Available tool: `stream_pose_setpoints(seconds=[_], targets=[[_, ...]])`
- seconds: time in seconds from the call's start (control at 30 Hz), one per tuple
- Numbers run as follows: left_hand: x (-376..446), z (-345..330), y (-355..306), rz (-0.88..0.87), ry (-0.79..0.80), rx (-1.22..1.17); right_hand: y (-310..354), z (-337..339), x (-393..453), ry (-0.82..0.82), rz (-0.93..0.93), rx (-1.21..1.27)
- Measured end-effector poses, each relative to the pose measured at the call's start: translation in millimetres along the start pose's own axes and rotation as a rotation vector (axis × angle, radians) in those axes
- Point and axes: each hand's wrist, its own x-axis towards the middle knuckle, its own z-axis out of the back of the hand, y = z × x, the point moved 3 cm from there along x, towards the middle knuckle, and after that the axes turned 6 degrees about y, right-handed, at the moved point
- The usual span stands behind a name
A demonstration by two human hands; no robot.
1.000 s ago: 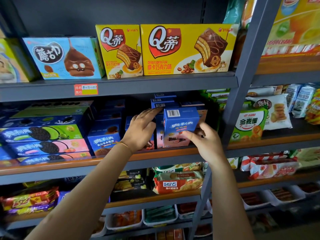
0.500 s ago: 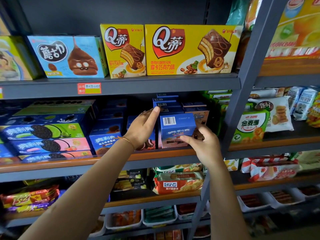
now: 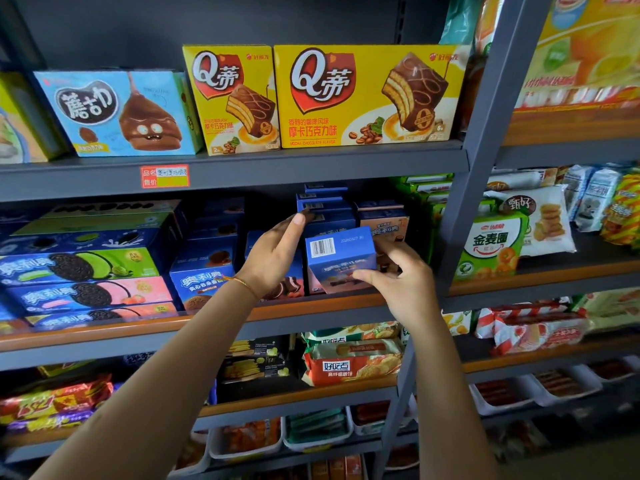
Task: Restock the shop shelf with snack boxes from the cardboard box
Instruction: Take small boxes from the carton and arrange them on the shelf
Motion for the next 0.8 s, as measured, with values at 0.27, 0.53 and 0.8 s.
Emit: stream_pose_setpoints(seconds=[0.27, 0.53, 0.8], targets=[[3, -1, 2, -0.006, -0.001, 0.014, -8, -4, 7, 0.010, -0.064, -0.008], [8, 1, 6, 0.006, 0.053, -0.004, -29, -23, 7, 0.101, -0.175, -0.035], [10, 1, 7, -0.002, 0.040, 0.041, -24, -34, 6, -0.005, -0.195, -0.099]])
